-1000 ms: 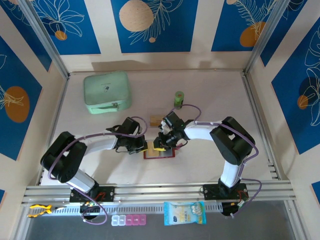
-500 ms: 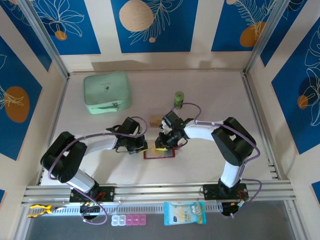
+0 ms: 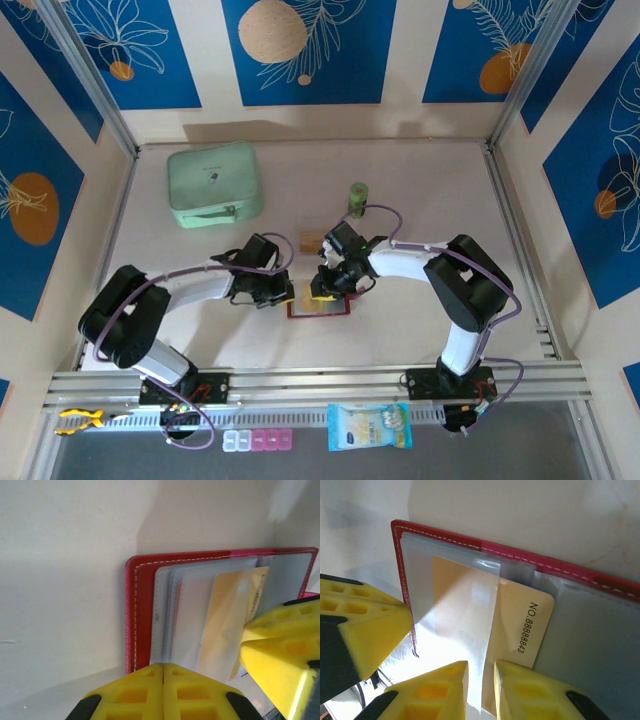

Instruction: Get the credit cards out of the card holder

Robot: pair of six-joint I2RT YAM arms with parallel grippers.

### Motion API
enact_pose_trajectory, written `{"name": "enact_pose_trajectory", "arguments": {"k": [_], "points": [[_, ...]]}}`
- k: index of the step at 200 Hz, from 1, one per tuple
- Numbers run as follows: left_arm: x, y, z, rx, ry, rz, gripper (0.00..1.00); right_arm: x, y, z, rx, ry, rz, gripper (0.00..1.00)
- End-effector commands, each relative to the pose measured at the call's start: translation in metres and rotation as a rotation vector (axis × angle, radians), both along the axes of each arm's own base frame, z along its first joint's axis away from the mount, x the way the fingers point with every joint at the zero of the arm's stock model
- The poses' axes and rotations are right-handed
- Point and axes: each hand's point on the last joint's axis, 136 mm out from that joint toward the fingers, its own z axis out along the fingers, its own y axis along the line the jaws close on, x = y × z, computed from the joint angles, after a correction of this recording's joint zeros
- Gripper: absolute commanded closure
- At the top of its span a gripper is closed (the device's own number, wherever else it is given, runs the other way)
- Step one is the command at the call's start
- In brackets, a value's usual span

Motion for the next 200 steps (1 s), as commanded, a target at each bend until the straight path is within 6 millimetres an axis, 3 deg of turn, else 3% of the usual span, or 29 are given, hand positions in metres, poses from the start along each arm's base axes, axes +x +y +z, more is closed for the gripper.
{"name": "enact_pose_trajectory", "arguments": {"k": [1, 42, 113, 155, 200], "points": [[0.009, -0.002, 0.021, -0.017, -0.045, -0.015, 0.92, 0.001, 0.004, 0.007, 0.022, -0.006, 0.024, 0.77], [0.008, -0.011, 0.028, -0.034, -0.048, -0.042, 0.92, 0.002, 0.007, 0.005, 0.034, -0.003, 0.034, 0.77], [0.004, -0.021, 0.013, -0.039, -0.013, -0.064, 0.94, 0.005, 0.011, 0.018, 0.069, -0.025, 0.038, 0.77], [0.003, -0.027, 0.009, -0.053, -0.004, -0.078, 0.95, 0.009, 0.001, 0.037, 0.084, -0.053, -0.011, 0.77], [0.002, -0.027, 0.003, -0.039, 0.01, -0.072, 0.96, 0.008, -0.016, 0.024, 0.035, 0.004, -0.066, 0.71]]}}
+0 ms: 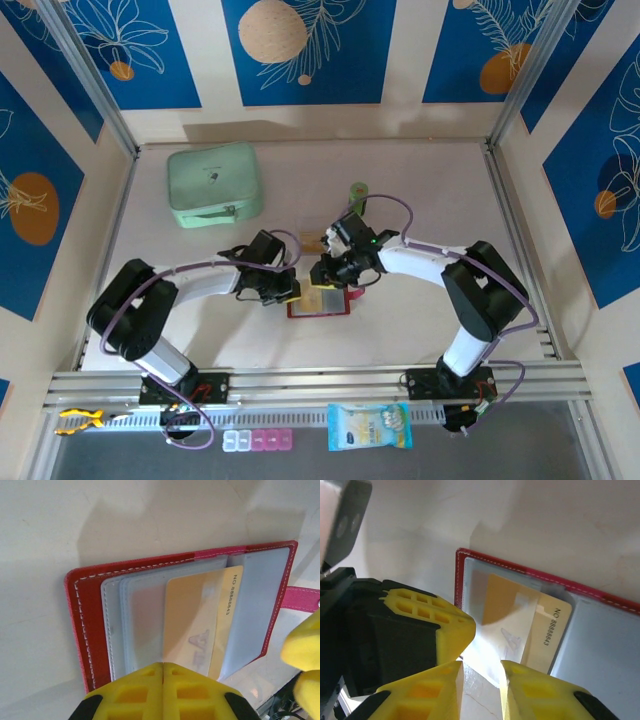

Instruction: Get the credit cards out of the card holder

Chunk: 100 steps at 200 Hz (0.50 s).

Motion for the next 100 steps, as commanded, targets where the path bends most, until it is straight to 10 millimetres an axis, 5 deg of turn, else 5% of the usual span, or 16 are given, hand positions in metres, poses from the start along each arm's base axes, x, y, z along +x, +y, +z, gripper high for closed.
{"name": "enact_pose_trajectory", "arguments": {"k": [1, 100], "points": [[0.002, -0.008, 0.002, -0.015, 0.002, -0.011, 0.96, -0.011, -0.015, -0.013, -0.046, 0.075, -0.03, 0.71], [-0.007, 0.005, -0.015, 0.049, 0.036, -0.008, 0.98, -0.018, -0.014, -0.039, -0.019, 0.166, -0.04, 0.7]]}}
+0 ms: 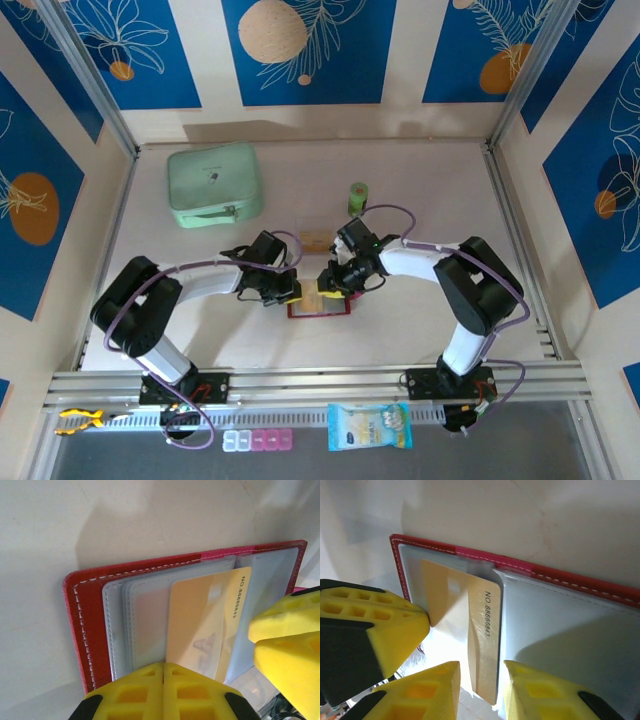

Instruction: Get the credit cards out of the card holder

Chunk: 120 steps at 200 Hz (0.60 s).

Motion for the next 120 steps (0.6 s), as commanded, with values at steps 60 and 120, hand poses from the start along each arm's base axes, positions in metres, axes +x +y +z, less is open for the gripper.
{"name": "enact_pose_trajectory", "arguments": {"k": [60, 120], "points": [[-0.008, 0.009, -0.012, 0.056, 0.031, -0.003, 0.98, -0.005, 0.012, -0.002, 0.098, 0.062, 0.006, 0.73], [-0.008, 0.009, -0.011, 0.056, 0.029, -0.001, 0.98, -0.004, 0.011, 0.0, 0.107, 0.049, -0.002, 0.83]]}}
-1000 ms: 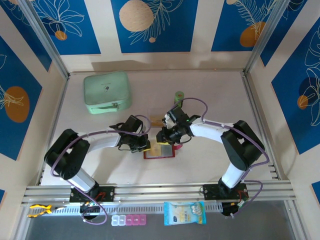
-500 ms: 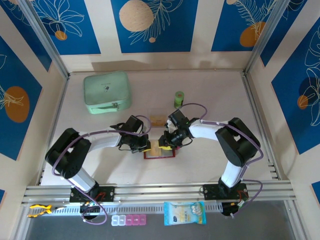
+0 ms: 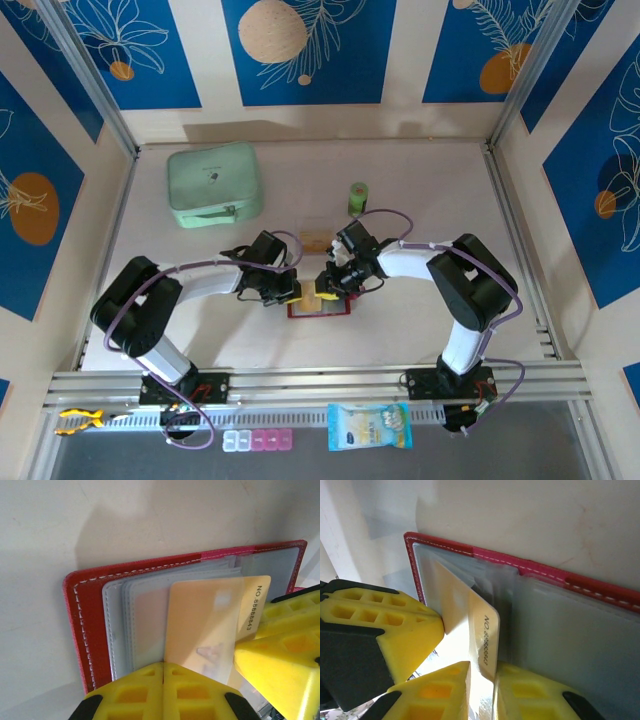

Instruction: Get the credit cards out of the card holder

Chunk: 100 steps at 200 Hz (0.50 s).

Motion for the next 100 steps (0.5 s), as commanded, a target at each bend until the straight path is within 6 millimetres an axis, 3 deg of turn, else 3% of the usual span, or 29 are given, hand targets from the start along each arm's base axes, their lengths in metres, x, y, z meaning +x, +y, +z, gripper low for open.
{"name": "enact_pose_trajectory", "arguments": {"k": [1, 45, 100], "points": [[-0.008, 0.009, -0.011, 0.055, 0.028, -0.003, 0.98, -0.003, -0.001, 0.001, 0.019, 0.014, 0.001, 0.83], [-0.007, 0.01, -0.008, 0.06, 0.02, 0.001, 0.98, -0.002, -0.019, 0.003, -0.046, -0.02, -0.017, 0.88], [-0.006, 0.01, -0.006, 0.063, 0.011, 0.002, 0.98, 0.0, -0.035, 0.024, -0.095, -0.094, 0.008, 0.92]]}}
